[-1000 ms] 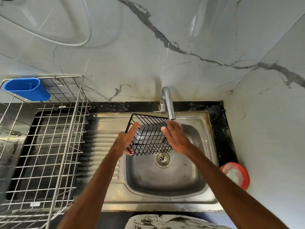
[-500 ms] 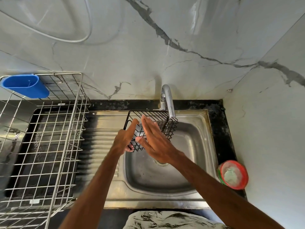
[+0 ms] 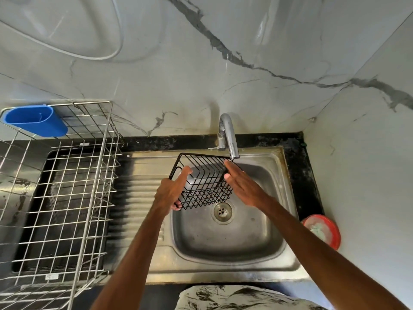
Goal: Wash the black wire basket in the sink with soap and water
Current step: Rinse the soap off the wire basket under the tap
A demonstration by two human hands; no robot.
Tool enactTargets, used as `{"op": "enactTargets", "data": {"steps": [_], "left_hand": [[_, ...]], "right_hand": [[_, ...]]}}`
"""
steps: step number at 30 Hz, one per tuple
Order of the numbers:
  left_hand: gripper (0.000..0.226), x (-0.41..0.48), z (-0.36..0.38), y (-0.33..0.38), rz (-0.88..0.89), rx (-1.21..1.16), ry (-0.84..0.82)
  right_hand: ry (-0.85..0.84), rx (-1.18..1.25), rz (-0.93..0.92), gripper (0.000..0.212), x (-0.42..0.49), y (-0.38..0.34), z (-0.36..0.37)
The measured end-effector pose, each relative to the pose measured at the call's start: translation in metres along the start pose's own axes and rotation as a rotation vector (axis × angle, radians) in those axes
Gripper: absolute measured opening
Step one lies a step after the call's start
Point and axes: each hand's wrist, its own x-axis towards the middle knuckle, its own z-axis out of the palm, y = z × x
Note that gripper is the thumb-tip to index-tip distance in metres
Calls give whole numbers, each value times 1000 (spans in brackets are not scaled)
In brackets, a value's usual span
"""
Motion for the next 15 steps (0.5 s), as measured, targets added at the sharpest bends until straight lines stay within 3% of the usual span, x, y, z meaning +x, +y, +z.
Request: {"op": "enactTargets", "data": {"steps": [8,10,12,15], "left_hand": [[57,-16,-6,-6,-38,-120,-36],[53,-18,-9,-12,-38,-111,-39],[49,-16,-14,-18,-39,-96,-50],[62,-9,-20,-30,-65,-148,-118]], "right_hand": [[115,565,355,81,25,-1,-14],[41,771,493,67,27,-8,-23],[-13,765,531,63,27,-6,-32],[-48,685,570,89,28,2,-40]]}}
